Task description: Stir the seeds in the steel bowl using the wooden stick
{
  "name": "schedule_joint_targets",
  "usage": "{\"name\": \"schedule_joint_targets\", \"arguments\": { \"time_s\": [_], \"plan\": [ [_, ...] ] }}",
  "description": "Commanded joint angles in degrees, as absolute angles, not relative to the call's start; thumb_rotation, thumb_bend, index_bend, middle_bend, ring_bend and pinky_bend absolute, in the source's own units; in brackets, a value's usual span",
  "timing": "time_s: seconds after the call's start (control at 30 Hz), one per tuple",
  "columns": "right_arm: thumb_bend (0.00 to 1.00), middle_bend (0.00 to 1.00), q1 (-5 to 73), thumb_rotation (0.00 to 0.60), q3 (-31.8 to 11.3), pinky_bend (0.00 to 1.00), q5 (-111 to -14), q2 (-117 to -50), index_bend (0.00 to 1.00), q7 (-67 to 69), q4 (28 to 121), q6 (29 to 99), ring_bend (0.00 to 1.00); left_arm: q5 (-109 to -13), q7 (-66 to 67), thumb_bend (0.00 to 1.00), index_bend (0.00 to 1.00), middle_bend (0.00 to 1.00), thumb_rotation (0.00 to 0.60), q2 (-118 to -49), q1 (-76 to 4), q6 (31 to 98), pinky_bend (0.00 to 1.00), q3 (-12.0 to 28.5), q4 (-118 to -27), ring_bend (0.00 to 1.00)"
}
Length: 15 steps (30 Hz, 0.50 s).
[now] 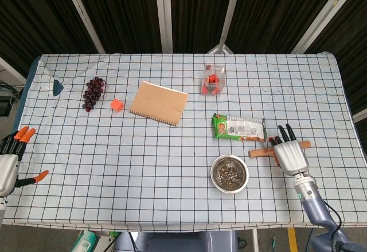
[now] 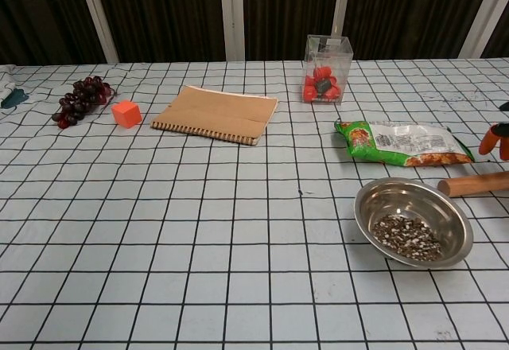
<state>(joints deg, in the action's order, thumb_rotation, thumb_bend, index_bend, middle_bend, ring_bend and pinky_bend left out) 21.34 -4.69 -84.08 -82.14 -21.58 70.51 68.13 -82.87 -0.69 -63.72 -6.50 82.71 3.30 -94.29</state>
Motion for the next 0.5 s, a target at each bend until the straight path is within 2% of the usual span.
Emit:
{"name": "schedule_joint_targets", "arguments": {
  "time_s": [0.03,0.17,0.27,0.33,0.5],
  "plan": [
    [0.56,0.36,20.33,0.6,-5.27,0.0,-83.96,-80.03,0.27,-21.23,72.3,70.58,0.05,-82.87,-0.74,0.08,0.0,0.0,0.6,-63.71,-6.49,82.75,0.0,3.33,-94.24,0.0],
    [0.56,0.3,18.0,0.6,-5.85,0.0,-84.01,-75.69,0.2,-18.57,76.1,74.91,0.01,-82.97,-0.89,0.08,0.0,0.0,0.6,-63.66,-6.48,82.78,0.0,3.31,-94.14,0.0],
    [0.54,0.25,15.79,0.6,-6.5,0.0,-83.88,-71.04,0.11,-15.64,81.27,78.56,0.0,-83.31,-0.77,0.08,0.0,0.0,0.6,-63.69,-6.43,83.08,0.0,3.27,-94.13,0.0],
    [0.46,0.2,14.15,0.6,-7.01,0.0,-84.15,-67.76,0.03,-13.82,85.48,81.57,0.0,-83.56,-0.45,0.08,0.0,0.0,0.6,-63.78,-6.34,83.38,0.0,3.2,-94.07,0.0],
    [0.31,0.05,8.94,0.6,-6.01,0.0,-86.23,-61.55,0.0,-10.12,92.39,89.09,0.0,-83.71,0.31,0.08,0.0,0.0,0.6,-63.86,-6.0,83.98,0.0,3.08,-93.81,0.0]
  ]
}}
